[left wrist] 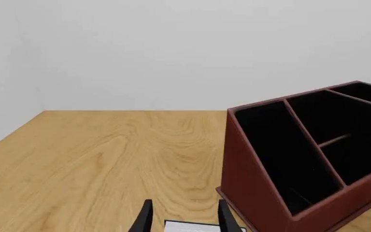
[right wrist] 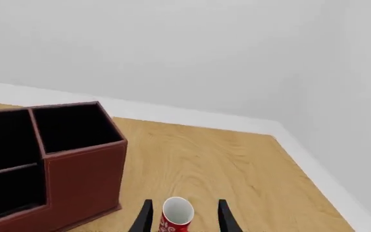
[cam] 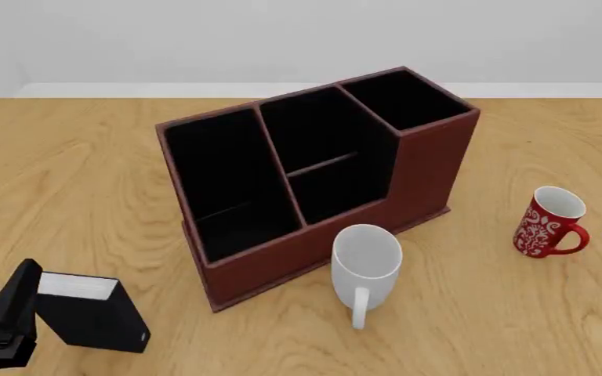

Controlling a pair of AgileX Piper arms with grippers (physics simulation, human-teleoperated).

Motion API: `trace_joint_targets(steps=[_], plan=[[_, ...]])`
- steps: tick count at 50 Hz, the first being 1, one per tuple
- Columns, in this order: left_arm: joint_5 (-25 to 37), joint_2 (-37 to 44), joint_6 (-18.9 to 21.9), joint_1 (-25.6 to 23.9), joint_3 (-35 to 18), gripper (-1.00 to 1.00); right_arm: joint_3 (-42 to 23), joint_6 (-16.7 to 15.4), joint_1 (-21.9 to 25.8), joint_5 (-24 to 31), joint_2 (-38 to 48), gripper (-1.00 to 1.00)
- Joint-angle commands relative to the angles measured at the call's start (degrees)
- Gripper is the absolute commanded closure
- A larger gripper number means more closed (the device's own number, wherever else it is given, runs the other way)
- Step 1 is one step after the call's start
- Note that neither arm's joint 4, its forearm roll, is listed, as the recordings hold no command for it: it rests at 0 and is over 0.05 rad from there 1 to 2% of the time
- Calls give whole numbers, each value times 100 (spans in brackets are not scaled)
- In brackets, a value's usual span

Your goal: Pick up the red mug and place it to the right of the caddy.

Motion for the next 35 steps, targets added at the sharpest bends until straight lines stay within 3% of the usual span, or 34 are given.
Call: trace_joint_targets(steps=[1, 3, 6, 16, 35], plan=[[0, 0, 0, 0, 0, -100, -208, -405, -180, -38, 441, -100], [0, 1, 0, 0, 0, -100, -317, -383, -265, -61, 740, -100], [0, 0, 0, -1, 0, -100, -491, -642, -464, -246, 1497, -100], [0, 0, 0, 0, 0, -100, -664, -766, -439, -249, 2173, -100], [0, -1, -1, 1, 0, -100, -348, -1231, -350, -660, 2916, -100]])
